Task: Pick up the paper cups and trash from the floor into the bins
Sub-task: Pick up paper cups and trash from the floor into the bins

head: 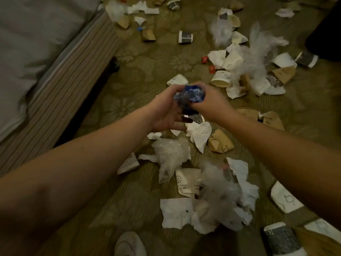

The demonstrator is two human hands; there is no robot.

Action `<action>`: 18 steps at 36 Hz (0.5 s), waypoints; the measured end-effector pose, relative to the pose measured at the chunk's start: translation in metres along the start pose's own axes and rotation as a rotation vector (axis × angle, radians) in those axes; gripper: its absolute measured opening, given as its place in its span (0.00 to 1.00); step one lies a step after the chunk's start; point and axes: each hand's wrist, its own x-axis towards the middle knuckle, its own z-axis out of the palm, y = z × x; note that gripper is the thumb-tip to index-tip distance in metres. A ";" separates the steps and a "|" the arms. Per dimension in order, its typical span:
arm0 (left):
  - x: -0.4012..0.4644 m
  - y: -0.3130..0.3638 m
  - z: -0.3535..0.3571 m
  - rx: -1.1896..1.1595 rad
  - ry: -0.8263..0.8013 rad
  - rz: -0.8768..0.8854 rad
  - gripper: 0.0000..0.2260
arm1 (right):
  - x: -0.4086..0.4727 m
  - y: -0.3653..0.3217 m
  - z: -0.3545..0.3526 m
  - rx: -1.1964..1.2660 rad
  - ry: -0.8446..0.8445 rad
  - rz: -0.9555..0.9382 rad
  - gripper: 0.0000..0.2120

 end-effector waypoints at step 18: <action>-0.035 -0.035 -0.036 -0.124 0.105 0.088 0.13 | -0.002 -0.003 0.091 0.127 -0.339 0.056 0.62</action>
